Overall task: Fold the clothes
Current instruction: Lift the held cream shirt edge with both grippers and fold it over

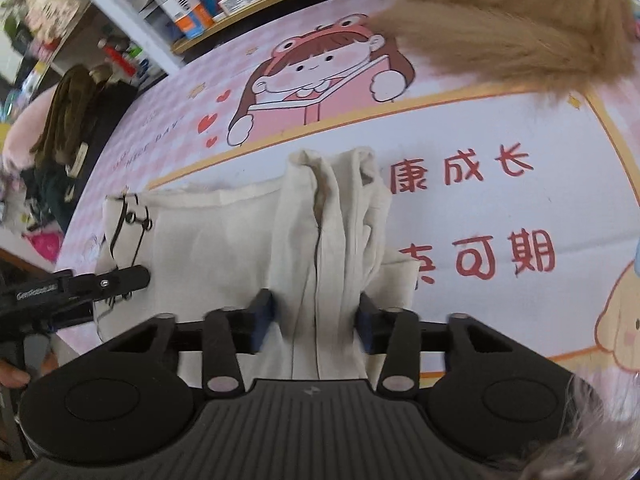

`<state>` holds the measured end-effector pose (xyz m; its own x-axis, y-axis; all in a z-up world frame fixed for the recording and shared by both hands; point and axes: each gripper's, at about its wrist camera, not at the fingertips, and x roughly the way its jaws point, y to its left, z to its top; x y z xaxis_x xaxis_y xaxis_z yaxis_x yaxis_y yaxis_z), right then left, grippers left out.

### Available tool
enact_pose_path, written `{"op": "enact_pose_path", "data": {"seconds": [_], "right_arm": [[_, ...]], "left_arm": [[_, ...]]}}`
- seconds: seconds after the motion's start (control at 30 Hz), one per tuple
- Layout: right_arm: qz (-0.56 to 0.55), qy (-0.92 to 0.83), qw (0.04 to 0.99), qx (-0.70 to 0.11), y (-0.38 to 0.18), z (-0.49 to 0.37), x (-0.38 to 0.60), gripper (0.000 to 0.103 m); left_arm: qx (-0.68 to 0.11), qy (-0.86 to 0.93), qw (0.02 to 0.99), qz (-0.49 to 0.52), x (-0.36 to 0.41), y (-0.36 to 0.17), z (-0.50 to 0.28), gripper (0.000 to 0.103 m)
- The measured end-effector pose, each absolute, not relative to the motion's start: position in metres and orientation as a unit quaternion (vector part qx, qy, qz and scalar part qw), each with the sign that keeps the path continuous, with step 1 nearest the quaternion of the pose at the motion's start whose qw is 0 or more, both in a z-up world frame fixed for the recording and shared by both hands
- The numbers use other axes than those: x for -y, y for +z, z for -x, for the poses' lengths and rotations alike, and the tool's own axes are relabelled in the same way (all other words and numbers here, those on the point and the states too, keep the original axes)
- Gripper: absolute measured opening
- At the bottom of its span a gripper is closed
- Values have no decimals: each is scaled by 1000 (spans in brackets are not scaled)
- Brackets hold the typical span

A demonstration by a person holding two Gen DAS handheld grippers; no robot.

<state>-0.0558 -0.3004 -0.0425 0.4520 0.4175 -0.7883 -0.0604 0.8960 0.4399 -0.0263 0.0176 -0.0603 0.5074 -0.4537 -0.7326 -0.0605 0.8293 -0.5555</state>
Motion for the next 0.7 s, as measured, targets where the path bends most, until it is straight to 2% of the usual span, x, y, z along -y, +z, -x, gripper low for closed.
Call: {"op": "enact_pose_path", "data": {"seconds": [0.07, 0.13, 0.27, 0.7], "right_arm": [[-167, 152, 839, -495, -40, 58, 298, 21], [-141, 158, 852, -479, -34, 62, 293, 20], [-101, 172, 873, -446, -22, 67, 288, 19], [-125, 196, 867, -442, -16, 65, 303, 19]], "left_arm": [[-474, -114, 834, 258, -12, -56, 30, 27], [-464, -113, 845, 240, -5, -49, 33, 25], [-454, -115, 852, 235, 0, -39, 35, 25], [-446, -107, 858, 230, 7, -26, 43, 25]]}}
